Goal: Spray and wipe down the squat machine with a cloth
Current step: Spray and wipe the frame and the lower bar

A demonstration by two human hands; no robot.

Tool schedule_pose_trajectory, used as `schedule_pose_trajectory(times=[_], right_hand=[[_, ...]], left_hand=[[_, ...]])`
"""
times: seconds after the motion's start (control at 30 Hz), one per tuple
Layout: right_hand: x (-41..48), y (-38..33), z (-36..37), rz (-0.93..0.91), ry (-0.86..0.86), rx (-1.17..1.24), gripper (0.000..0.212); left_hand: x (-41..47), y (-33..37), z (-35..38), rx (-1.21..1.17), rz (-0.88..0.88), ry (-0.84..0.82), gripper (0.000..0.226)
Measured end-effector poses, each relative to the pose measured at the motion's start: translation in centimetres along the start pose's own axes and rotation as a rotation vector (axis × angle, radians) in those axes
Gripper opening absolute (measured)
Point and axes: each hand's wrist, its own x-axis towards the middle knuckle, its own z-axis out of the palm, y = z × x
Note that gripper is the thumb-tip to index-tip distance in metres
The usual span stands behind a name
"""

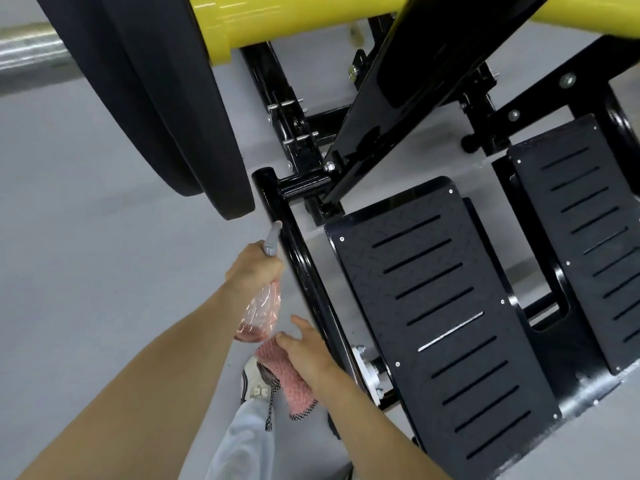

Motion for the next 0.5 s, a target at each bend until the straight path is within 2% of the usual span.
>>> schedule_pose_trajectory(times=[0.07,0.2,0.33,0.5], right_hand=[[-0.4,1.1,0.1,0.009,-0.007,-0.001,0.053],[-1.3,4.1,0.5,0.015,-0.024,-0.011,0.052],[-3.0,7.3,-0.1,-0.001,-0.031,-0.012,0.046],[-5.6,12.6,-2.4,-0.028,-0.024,-0.038,0.049]], left_hand=[[-1.0,-0.8,0.8,0.065,-0.008,-0.023,0.043],[-3.9,-2.3,2.6,0.217,-0.023,-0.050,0.026],[-6.3,-5.3,5.1,0.264,-0.018,-0.091,0.029],[-10.8,-8.6,9.2,0.347,0.009,-0.058,0.023]])
